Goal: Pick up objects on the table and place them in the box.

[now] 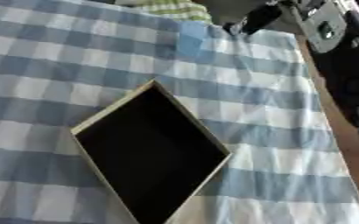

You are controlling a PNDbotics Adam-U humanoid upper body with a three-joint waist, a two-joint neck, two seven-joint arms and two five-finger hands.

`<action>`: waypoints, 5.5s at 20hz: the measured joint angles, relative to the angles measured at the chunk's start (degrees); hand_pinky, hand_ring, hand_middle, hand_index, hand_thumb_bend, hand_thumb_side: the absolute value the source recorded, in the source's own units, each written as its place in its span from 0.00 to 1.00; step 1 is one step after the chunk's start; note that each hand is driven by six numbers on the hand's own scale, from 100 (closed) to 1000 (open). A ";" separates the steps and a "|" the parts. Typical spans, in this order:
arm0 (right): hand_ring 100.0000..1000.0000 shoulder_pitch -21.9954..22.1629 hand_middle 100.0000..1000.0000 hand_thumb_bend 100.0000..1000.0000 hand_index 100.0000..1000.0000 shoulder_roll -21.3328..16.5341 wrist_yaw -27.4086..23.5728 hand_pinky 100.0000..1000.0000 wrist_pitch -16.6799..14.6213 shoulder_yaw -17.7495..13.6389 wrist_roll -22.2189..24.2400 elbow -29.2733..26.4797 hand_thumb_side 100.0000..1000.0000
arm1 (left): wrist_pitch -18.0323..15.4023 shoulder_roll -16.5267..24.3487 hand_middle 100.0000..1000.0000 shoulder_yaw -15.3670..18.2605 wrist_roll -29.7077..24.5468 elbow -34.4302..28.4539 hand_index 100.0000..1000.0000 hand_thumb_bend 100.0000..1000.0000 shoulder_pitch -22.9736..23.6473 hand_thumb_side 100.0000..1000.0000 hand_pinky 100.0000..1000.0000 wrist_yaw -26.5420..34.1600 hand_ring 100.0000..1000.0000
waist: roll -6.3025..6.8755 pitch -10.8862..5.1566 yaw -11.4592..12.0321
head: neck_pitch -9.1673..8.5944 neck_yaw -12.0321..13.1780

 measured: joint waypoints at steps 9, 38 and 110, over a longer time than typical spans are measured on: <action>0.98 -0.65 0.91 0.17 1.00 1.54 -0.61 0.94 0.59 -0.16 1.01 1.85 0.41 | 0.11 -0.03 0.65 -0.04 -0.35 0.00 0.73 0.28 -0.45 0.50 0.56 0.25 0.66 | -1.14 0.03 2.57 | -0.21 -1.18; 1.00 0.13 0.92 0.21 1.00 0.96 -0.22 0.95 0.13 -1.71 1.04 2.39 0.43 | 0.16 -0.10 0.64 -0.31 -0.71 0.00 0.72 0.28 -1.13 0.53 0.55 -0.16 0.64 | -3.02 3.32 5.75 | -2.44 -1.88; 0.70 1.07 0.32 0.08 0.65 -0.22 -3.45 0.77 0.63 -2.17 -7.19 2.70 0.36 | 0.76 -1.55 0.64 -0.35 -2.21 0.00 0.72 0.24 -0.85 0.54 0.55 -1.59 0.64 | -3.02 5.75 5.44 | -3.46 -2.88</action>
